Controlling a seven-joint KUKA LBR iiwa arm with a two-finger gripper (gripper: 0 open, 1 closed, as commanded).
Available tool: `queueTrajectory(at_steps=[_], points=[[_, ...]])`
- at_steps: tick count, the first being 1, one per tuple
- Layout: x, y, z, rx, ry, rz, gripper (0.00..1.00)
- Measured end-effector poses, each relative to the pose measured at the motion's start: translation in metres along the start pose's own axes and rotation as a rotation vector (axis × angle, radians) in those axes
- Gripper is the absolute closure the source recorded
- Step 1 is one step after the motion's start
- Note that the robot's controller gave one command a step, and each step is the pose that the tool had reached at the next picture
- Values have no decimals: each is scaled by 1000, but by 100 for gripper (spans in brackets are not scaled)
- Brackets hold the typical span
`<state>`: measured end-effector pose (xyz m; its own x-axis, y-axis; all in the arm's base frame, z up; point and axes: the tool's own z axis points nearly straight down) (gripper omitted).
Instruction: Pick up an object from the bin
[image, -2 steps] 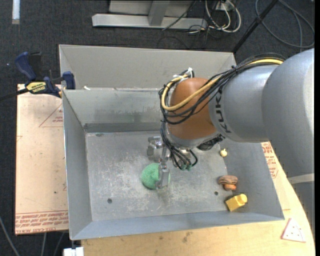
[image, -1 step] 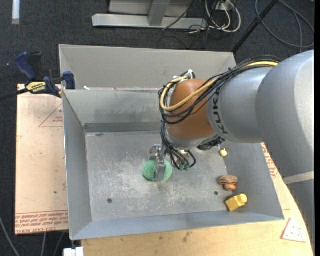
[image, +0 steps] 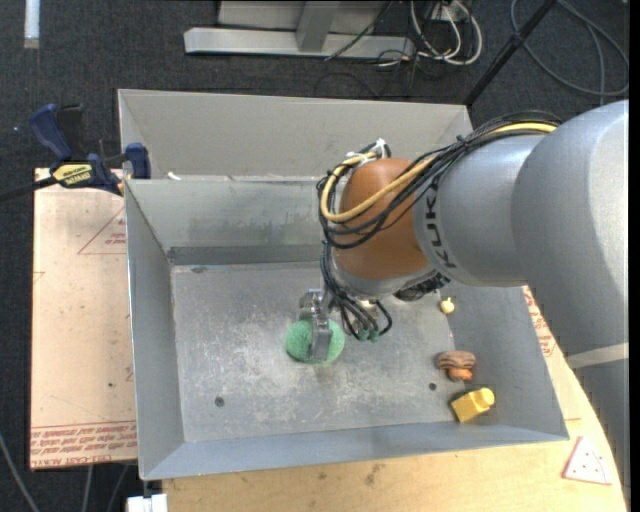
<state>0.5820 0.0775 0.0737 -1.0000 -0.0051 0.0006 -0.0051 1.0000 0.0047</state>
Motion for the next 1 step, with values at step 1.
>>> queueTrajectory(at_steps=[1], points=[[-4,1,-178,3,-11,-54,100]])
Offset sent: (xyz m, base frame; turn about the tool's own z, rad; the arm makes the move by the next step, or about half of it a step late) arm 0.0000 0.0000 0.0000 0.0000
